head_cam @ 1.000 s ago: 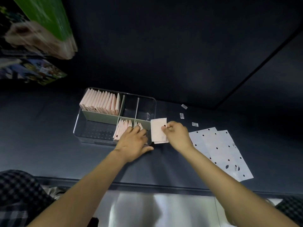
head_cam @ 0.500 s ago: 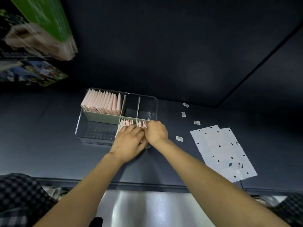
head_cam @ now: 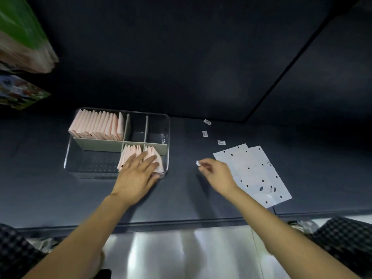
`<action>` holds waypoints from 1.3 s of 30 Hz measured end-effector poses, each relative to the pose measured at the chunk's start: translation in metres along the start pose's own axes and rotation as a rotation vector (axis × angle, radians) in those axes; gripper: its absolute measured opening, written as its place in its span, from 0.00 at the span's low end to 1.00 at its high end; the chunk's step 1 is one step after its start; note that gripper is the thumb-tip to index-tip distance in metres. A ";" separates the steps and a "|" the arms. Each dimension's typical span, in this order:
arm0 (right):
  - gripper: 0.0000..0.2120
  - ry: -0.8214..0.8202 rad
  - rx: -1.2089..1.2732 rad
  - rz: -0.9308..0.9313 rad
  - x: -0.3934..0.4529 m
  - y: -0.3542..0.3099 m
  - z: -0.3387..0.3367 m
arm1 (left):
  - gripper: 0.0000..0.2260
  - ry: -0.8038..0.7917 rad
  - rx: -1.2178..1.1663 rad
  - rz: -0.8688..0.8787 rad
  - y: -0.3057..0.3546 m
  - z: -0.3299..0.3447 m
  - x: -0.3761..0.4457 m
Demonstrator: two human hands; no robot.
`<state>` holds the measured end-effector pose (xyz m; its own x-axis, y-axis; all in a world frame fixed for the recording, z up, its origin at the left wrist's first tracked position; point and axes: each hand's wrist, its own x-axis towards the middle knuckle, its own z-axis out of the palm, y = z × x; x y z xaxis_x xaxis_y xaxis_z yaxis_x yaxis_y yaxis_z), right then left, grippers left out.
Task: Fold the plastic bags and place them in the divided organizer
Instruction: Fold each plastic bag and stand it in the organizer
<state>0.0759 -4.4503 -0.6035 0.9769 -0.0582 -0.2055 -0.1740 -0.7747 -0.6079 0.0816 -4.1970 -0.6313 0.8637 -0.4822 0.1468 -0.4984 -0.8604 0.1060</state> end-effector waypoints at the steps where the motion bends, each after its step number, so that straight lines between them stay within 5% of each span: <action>1: 0.15 0.048 -0.101 0.034 -0.009 0.027 -0.009 | 0.22 0.010 -0.011 -0.005 0.002 0.000 0.001; 7: 0.24 0.154 -0.362 0.372 -0.060 0.146 -0.038 | 0.17 0.111 -0.185 0.132 0.044 0.002 0.010; 14: 0.07 0.238 -0.464 0.253 -0.061 0.162 -0.040 | 0.18 -0.321 -0.317 0.145 0.097 0.046 -0.001; 20: 0.08 0.231 -0.557 0.101 -0.056 0.148 -0.048 | 0.19 -0.261 -0.322 0.147 0.109 0.043 0.010; 27: 0.08 -0.048 -0.334 -0.212 -0.060 0.082 -0.023 | 0.32 -0.202 -0.488 0.182 0.143 0.036 0.025; 33: 0.04 -0.290 0.204 -0.036 -0.065 0.065 -0.018 | 0.07 -0.267 -0.625 0.011 0.143 0.039 0.016; 39: 0.17 -0.500 0.459 0.125 -0.047 0.097 -0.077 | 0.15 -0.274 -0.914 -0.276 0.125 0.051 0.016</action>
<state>0.0222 -4.5715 -0.5938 0.7908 0.2532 -0.5573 -0.4244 -0.4293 -0.7972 0.0370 -4.3211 -0.6662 0.8885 -0.4044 -0.2170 -0.0442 -0.5461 0.8366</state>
